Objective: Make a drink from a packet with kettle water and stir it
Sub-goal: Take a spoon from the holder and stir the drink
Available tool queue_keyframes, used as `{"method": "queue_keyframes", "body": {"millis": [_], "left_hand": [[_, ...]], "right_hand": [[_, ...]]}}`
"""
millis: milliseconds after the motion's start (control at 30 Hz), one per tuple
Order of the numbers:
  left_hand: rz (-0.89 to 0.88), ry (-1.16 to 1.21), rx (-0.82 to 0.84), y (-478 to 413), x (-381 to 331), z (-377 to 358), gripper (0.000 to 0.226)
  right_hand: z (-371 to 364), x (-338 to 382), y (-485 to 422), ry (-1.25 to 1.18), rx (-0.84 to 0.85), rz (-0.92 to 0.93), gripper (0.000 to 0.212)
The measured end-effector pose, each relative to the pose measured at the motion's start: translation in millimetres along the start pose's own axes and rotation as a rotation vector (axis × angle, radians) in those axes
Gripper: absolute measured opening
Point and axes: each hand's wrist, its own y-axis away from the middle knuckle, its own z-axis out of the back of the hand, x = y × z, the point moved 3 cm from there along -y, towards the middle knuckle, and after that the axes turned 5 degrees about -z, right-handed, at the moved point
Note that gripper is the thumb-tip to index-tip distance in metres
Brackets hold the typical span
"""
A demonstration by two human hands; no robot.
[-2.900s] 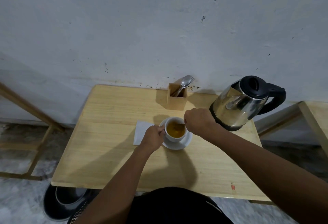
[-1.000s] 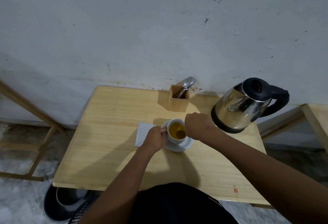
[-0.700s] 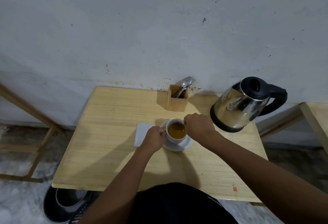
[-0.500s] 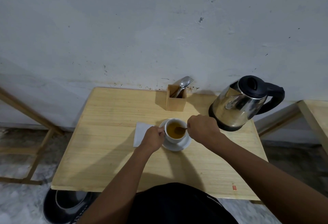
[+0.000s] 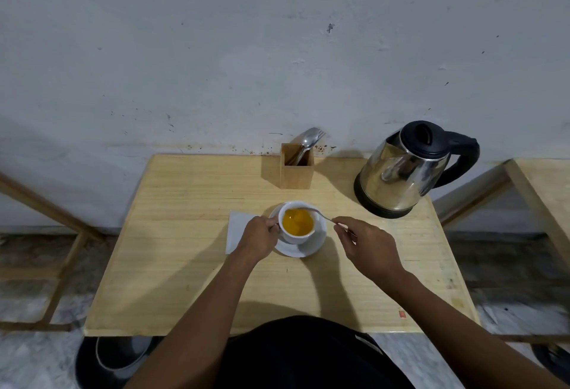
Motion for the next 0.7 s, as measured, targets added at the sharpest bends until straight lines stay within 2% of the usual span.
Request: {"method": "queue_keyframes", "body": {"millis": [367, 700], "left_hand": [[0.010, 0.000, 0.009, -0.9, 1.3, -1.3, 0.029], [0.031, 0.000, 0.004, -0.5, 0.3, -1.0, 0.028]], "right_hand": [[-9.0, -2.7, 18.9, -0.113, -0.167, -0.081, 0.016], [-9.1, -3.0, 19.2, -0.188, -0.094, -0.175, 0.017]]}}
